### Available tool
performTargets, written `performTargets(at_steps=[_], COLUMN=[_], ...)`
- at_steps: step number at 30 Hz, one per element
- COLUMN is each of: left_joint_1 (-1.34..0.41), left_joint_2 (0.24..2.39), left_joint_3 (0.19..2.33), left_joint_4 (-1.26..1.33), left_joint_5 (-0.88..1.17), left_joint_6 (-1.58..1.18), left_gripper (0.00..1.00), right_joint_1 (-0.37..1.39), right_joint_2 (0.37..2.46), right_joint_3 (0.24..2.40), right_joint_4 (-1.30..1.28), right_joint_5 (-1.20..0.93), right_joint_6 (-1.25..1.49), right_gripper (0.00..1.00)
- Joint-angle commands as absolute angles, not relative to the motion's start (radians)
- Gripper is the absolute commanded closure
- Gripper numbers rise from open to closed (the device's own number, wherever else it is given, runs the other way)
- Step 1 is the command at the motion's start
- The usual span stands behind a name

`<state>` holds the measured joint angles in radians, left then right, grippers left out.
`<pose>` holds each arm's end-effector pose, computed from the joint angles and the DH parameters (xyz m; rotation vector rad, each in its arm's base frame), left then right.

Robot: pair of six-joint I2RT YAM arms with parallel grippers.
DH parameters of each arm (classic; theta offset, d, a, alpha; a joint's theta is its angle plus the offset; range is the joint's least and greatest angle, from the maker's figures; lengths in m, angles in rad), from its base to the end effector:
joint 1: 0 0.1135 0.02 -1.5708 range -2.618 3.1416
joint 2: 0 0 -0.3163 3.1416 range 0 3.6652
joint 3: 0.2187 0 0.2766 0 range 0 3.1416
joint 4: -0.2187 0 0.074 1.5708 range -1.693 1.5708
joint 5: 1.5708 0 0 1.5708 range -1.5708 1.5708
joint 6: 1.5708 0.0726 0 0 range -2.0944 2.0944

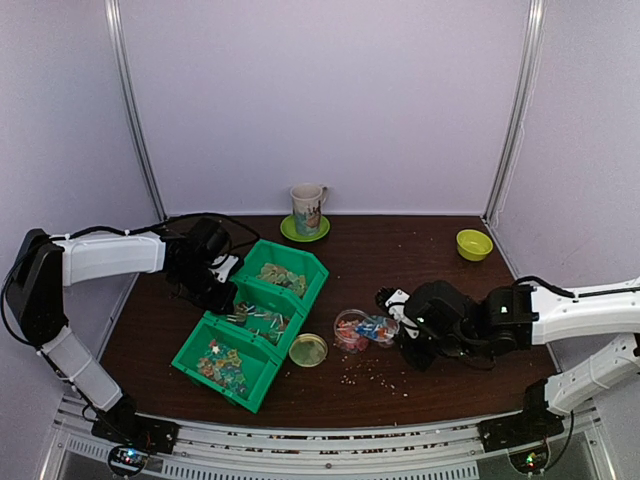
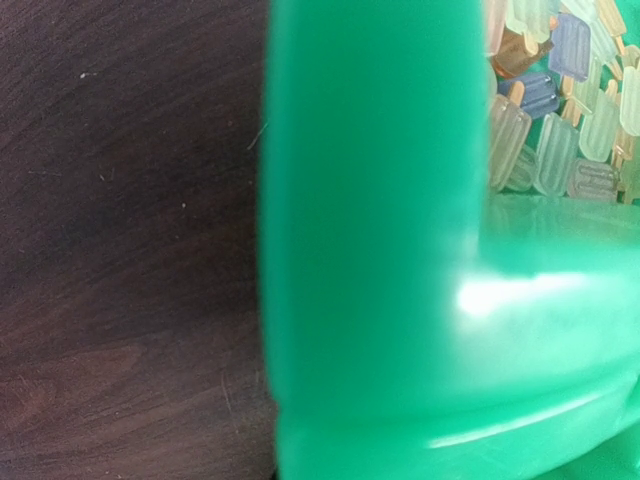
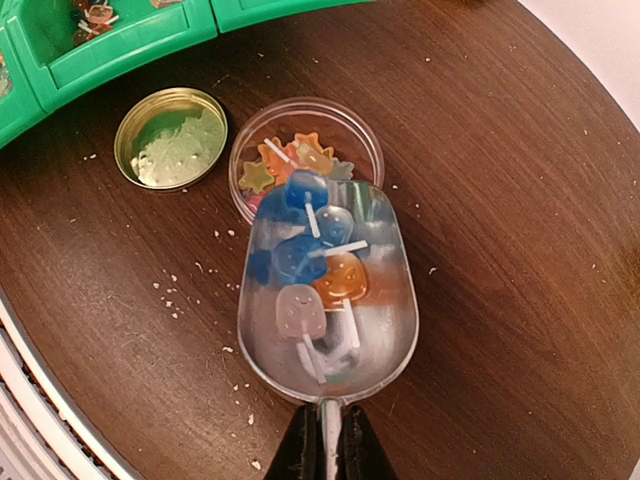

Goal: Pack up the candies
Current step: Place the fake candies in the packing box.

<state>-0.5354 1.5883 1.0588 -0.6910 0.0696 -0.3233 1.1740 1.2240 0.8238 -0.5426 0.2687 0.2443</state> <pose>0.2891 -0.1774 0.2076 0.3177 2.8189 -0.2988 0.1218 0.2408 0.2445 -1.0157 2.2685 0.2704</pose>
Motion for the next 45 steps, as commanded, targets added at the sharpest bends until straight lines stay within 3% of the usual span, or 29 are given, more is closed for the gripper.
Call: performTargets(at_steps=[1,31,45], left_joint_1=[-0.525,-0.526,-0.526], left_joint_2=[1.538,1.537,1.542], left_joint_3=[1.120,1.120,1.123], left_joint_4=[-0.635,-0.636,-0.636], left_joint_5=[0.108,0.105,0.119], left_joint_6=[-0.339,-0.339,-0.336], left_gripper=[1.00,1.00,1.00], right_joint_1=[1.183,1.214,1.249], right_joint_2=[1.223,1.255,1.301], right_joint_3=[0.858,1.012,1.111], right_joint_4=[-0.611,-0.850,-0.758], right_joint_5=[0.287,0.308,0.317], right_joint_6=[0.265,0.222,0.103], right_gripper=[1.00,1.00,1.00])
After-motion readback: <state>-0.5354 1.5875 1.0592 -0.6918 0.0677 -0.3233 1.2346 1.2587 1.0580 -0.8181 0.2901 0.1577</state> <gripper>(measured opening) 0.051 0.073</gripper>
